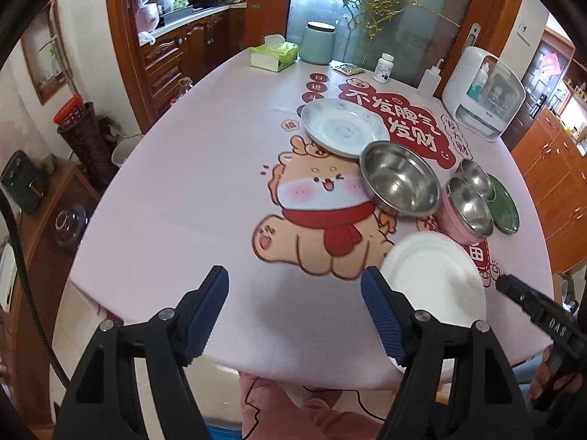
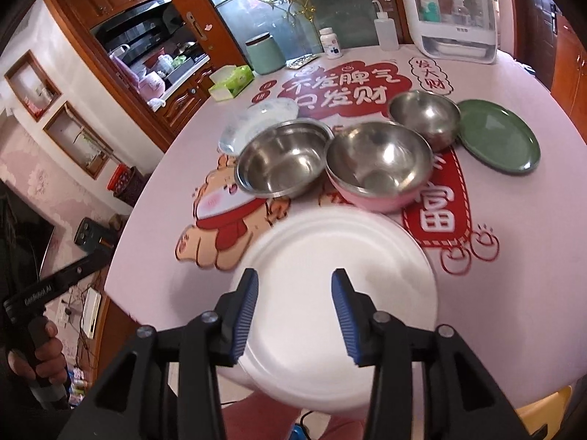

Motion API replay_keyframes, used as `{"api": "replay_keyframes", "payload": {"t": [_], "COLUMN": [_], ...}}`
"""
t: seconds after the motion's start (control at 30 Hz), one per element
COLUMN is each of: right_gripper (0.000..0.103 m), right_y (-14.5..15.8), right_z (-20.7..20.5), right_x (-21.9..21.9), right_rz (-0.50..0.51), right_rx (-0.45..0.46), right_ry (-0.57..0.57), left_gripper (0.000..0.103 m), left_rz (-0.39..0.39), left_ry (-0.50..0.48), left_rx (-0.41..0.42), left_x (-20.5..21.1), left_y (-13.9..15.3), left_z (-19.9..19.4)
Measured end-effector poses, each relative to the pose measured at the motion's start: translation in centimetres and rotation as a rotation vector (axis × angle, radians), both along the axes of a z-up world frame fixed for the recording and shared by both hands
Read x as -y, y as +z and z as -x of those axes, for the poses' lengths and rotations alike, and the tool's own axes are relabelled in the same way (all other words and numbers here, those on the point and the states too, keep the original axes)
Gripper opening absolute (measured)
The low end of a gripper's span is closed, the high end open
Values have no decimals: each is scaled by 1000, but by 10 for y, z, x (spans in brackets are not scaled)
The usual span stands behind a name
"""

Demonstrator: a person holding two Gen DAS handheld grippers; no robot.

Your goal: Organize plates and bowls

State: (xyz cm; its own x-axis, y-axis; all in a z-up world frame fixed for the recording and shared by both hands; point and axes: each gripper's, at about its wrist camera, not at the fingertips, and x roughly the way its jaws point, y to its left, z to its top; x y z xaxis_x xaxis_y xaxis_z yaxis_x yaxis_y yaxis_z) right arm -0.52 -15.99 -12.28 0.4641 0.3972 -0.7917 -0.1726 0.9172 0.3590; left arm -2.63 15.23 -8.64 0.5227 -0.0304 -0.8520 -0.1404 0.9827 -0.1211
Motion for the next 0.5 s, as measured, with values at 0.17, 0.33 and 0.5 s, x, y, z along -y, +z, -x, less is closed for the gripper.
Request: {"api": "replay_keyframes", "payload": {"t": [0.17, 0.33, 0.5], "right_gripper": [43, 48, 50], "right_y": [9, 17, 24], "right_z": [-23, -42, -58], "right_x": [-27, -53, -72], "right_rz": [-20, -44, -63], "right_rx": [6, 19, 10], "right_ry": [-45, -93, -144], "left_gripper": [74, 74, 78], "left_rz": [6, 16, 25], "left_ry": [-35, -90, -159], "left_rx": [-30, -37, -41], "left_x": [-27, -54, -81], "left_y": [-7, -8, -8], "left_z": [-25, -52, -79]}}
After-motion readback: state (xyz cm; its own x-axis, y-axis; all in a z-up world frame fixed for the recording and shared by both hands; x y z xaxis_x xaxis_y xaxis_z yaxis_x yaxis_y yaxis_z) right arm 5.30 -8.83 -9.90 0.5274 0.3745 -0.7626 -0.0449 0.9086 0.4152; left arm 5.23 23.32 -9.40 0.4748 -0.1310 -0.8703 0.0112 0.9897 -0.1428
